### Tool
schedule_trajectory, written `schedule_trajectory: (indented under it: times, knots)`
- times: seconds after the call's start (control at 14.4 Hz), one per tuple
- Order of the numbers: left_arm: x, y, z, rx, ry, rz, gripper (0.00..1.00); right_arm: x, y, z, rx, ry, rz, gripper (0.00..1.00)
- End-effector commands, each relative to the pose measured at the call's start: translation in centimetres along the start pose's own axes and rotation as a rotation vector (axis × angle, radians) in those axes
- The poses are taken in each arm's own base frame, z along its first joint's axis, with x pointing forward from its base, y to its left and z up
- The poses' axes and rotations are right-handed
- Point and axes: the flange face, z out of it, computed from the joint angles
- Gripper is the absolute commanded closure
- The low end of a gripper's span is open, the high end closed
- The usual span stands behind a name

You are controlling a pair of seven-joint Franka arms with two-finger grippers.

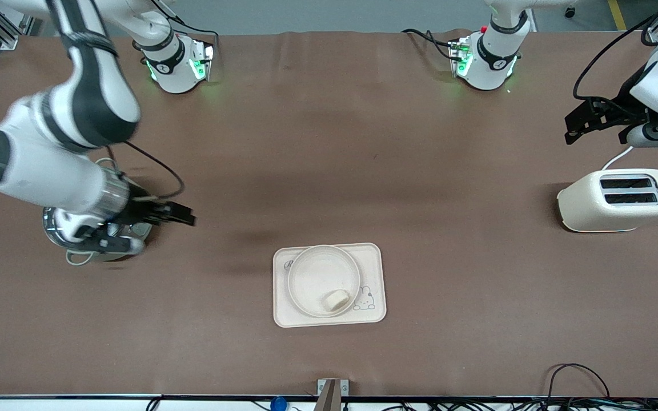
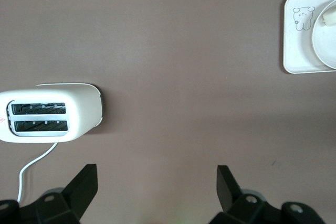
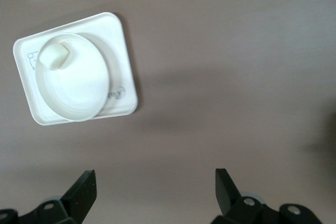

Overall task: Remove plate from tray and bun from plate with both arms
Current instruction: 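Lower the right gripper onto the rim of the white bowl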

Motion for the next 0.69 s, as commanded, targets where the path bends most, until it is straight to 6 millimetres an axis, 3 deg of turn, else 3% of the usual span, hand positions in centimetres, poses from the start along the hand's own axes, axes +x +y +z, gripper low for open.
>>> schedule_trajectory:
  times: [0.0, 0.28, 0.42, 0.62]
  knots:
    - [-0.2, 0.0, -0.3, 0.015, -0.001, 0.000, 0.00, 0.8, -2.8, 5.1, 0.062, -0.006, 0.069, 0.00]
    - [0.1, 0.3, 0.0, 0.011, 0.001, 0.007, 0.00, 0.3, -8.8, 15.2, 0.118, 0.046, 0.077, 0.00]
    - [0.1, 0.4, 0.0, 0.010, 0.000, 0.008, 0.00, 0.4, -10.7, 18.5, 0.122, 0.085, 0.127, 0.00]
    - [0.6, 0.7, 0.8, 0.009, -0.012, 0.014, 0.00, 1.2, -11.0, 22.0, 0.116, 0.115, 0.128, 0.01]
